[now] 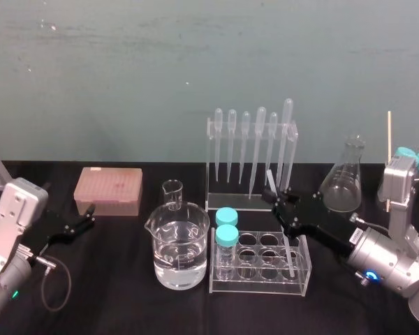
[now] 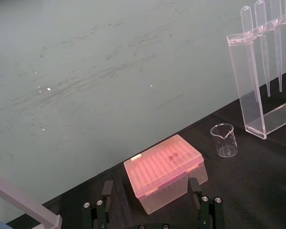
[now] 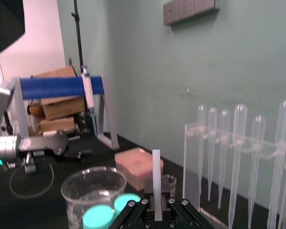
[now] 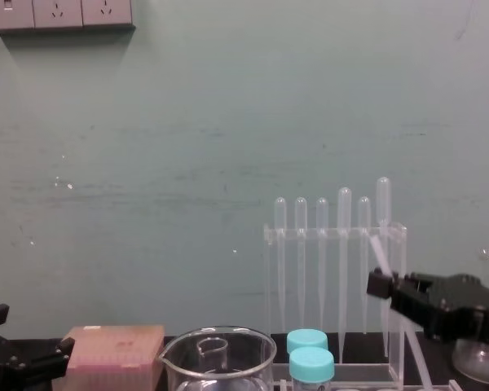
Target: Pick up the stirring rod with one hand, then place it down.
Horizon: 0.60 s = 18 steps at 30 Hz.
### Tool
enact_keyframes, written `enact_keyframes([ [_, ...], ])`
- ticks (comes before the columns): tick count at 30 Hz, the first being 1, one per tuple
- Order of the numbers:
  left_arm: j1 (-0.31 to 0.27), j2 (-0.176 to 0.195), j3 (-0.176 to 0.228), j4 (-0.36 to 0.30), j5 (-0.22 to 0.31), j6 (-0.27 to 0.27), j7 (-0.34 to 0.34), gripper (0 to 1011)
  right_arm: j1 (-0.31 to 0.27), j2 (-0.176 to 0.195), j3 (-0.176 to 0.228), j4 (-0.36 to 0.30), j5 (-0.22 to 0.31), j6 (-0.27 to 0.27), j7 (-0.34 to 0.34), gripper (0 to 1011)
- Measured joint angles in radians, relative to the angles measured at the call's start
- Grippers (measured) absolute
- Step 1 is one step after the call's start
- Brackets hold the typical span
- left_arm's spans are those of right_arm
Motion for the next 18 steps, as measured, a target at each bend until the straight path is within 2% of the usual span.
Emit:
enact_keyframes([
  [8,0.000,0.000,0.000,0.000,0.000,0.000,0.000,1000,0.032,-0.012,-0.024,0.081,-0.014,-0.005,0.030,72],
  [18,0.000,0.000,0.000,0.000,0.000,0.000,0.000,1000,0.036,-0.014,-0.026,0.088,-0.015,-0.007,0.034,72],
])
